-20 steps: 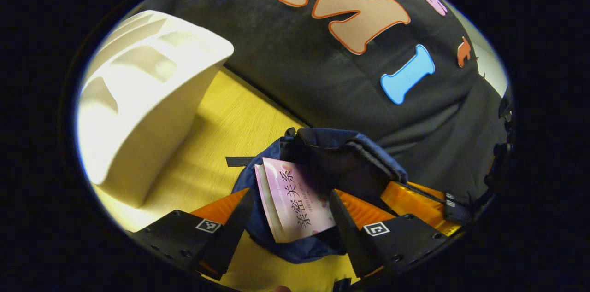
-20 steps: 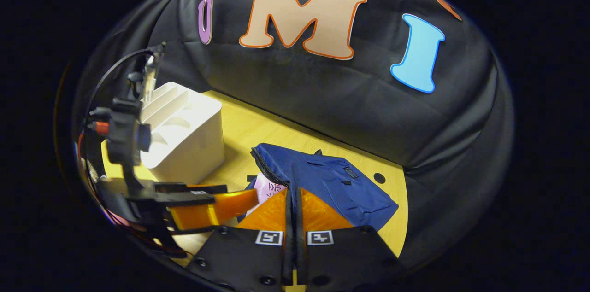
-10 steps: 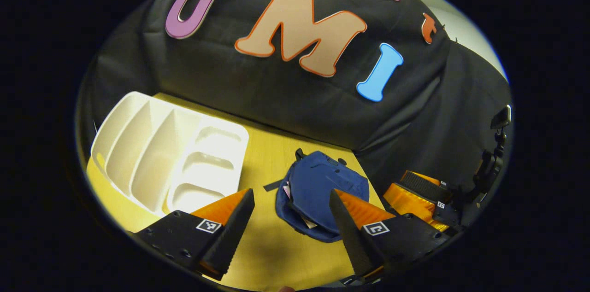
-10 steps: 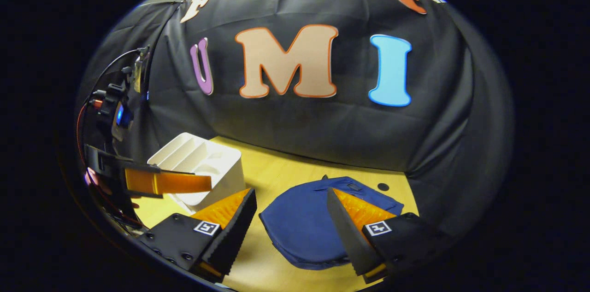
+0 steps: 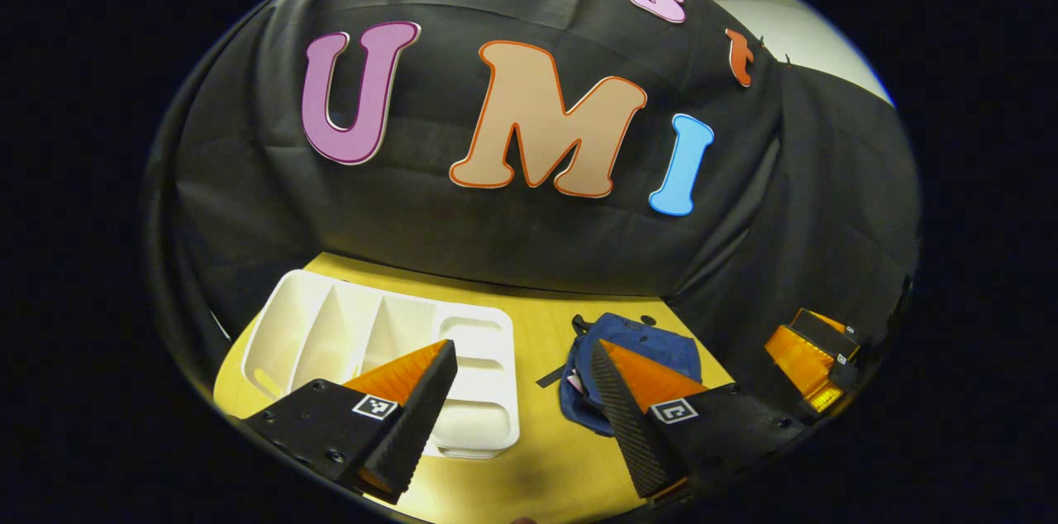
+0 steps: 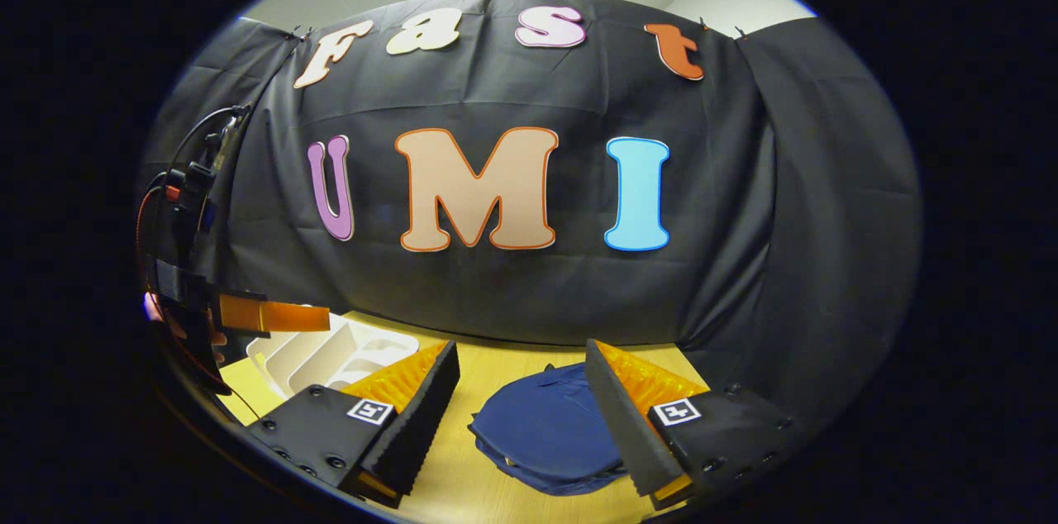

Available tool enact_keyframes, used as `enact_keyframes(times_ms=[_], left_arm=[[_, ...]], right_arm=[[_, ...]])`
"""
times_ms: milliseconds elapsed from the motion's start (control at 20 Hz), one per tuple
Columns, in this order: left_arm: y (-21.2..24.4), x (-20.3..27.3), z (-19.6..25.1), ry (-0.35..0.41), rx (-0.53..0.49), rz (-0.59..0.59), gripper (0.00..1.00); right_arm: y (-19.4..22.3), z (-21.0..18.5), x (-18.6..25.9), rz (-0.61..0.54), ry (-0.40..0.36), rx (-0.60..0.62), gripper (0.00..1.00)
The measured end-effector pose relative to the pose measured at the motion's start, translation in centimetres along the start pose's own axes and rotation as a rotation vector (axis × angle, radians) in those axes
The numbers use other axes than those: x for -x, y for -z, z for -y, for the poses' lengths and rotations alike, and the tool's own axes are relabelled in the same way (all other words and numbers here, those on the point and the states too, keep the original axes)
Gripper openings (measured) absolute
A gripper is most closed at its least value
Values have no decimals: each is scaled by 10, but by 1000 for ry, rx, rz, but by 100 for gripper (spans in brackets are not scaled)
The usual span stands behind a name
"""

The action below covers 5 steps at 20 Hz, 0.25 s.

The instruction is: Open the schoolbag, grab two books from the bookshelf and put them into the schoolbag.

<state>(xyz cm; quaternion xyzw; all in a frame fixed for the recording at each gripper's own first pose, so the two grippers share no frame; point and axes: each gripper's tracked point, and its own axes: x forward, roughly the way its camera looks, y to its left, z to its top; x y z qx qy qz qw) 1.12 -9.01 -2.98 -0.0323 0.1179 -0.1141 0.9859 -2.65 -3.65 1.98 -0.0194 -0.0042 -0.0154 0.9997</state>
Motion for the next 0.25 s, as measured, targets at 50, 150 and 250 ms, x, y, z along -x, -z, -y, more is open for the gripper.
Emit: enact_keyframes(times_ms=[50, 150, 250], left_arm=[[-2, 0, -1, 3, 0, -3, 95], [0, 0, 1, 27, -7, -15, 94], [-2, 0, 1, 46, -27, -21, 94]], right_arm=[[1, -4, 1, -7, 2, -3, 98], [0, -11, 4, -9, 11, -7, 100], [-5, -13, 5, 0, 29, -5, 98]])
